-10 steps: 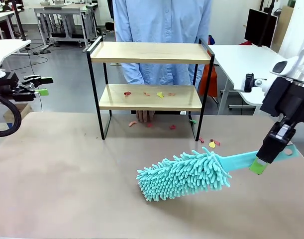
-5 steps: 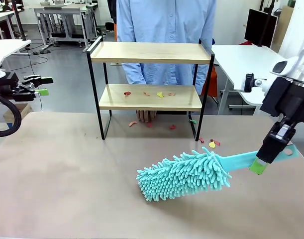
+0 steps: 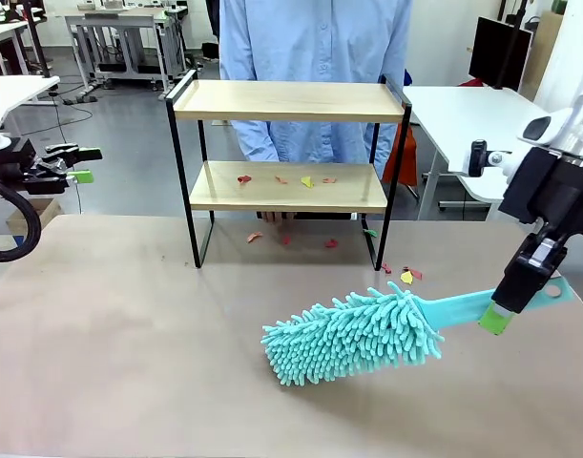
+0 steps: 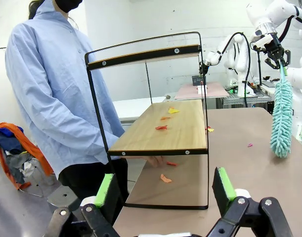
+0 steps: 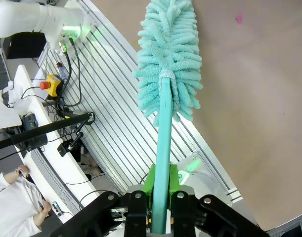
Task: Clean the shelf.
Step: Clean the specific section of the Shelf indicated by the human with the Duster.
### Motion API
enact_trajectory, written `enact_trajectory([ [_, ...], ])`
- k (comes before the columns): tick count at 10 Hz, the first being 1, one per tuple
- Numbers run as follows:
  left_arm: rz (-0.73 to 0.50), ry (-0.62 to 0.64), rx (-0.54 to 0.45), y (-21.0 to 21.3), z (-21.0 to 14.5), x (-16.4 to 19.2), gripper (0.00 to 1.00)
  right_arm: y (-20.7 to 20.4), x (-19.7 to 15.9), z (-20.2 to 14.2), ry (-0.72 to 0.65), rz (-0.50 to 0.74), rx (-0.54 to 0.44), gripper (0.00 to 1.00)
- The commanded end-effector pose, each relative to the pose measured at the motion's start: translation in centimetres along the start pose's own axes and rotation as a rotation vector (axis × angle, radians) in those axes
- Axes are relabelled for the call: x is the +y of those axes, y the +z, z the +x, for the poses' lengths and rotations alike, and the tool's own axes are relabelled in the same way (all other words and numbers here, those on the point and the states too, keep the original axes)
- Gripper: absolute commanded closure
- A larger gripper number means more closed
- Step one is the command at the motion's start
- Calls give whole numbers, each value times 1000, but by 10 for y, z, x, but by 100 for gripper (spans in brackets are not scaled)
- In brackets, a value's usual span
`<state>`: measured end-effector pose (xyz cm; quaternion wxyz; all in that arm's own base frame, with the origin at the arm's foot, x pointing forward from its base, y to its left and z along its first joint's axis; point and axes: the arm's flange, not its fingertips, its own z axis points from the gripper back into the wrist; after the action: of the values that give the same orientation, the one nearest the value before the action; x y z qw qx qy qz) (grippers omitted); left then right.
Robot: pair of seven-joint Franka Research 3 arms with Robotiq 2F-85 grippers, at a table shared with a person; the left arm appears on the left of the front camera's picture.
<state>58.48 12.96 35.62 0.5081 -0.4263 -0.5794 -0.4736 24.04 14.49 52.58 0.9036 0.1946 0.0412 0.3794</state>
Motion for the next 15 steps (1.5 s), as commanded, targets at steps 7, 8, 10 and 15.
enact_trajectory([
  [7,0,-8,1,0,2,0,0,6,2,3,-14,13,-5,88],
  [8,0,-8,1,0,2,0,0,6,2,3,-14,13,-5,88],
  [10,0,-8,1,0,2,0,0,6,2,3,-14,13,-5,88],
  [15,0,-8,1,0,2,0,0,6,2,3,-14,13,-5,88],
])
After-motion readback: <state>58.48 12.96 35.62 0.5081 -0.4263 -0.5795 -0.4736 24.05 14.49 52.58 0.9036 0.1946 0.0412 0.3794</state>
